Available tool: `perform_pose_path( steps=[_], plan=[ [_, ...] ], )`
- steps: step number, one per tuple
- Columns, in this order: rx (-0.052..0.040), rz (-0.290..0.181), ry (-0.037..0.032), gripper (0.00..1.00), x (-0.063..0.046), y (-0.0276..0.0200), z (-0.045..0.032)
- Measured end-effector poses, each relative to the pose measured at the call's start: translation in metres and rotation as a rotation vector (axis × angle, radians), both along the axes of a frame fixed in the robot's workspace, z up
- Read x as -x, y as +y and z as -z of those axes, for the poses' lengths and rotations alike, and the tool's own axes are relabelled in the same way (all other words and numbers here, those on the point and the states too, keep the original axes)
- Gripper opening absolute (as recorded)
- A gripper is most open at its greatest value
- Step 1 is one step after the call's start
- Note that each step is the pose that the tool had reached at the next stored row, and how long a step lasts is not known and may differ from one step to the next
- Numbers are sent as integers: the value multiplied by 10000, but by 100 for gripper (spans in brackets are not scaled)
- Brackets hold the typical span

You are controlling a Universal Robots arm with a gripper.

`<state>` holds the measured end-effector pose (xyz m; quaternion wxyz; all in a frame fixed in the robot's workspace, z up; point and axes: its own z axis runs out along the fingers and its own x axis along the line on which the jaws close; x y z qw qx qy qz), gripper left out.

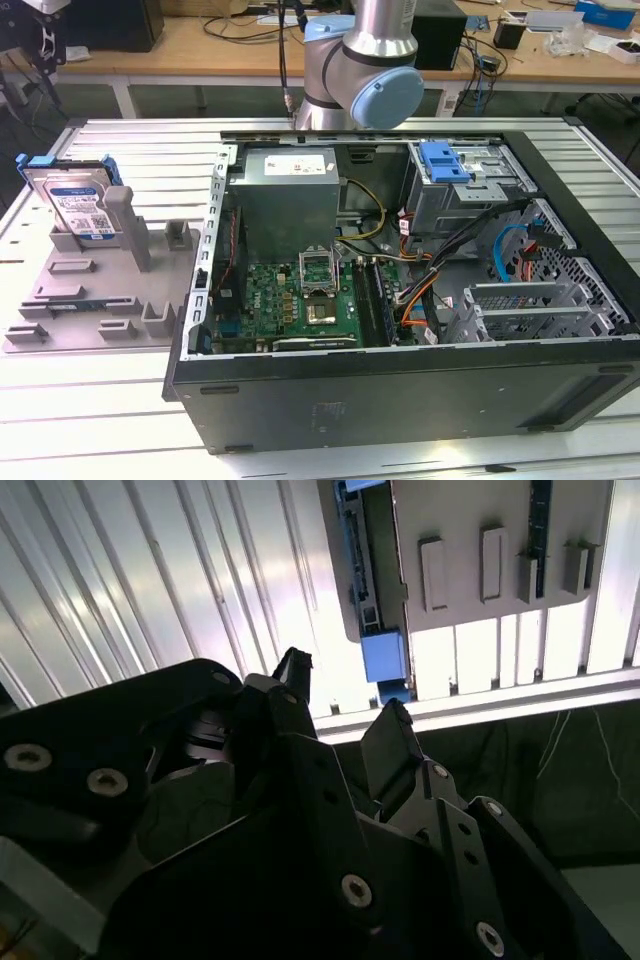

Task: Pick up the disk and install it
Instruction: 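Pick up the disk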

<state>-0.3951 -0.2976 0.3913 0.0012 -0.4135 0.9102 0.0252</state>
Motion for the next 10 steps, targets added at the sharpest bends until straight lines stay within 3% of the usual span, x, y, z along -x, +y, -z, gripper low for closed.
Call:
perform_pose_path(
  steps=[6, 10],
  plan=[
    [114, -907, 1, 48, 0, 0, 5],
    [266, -1396, 5, 48, 0, 0, 8]
  ],
)
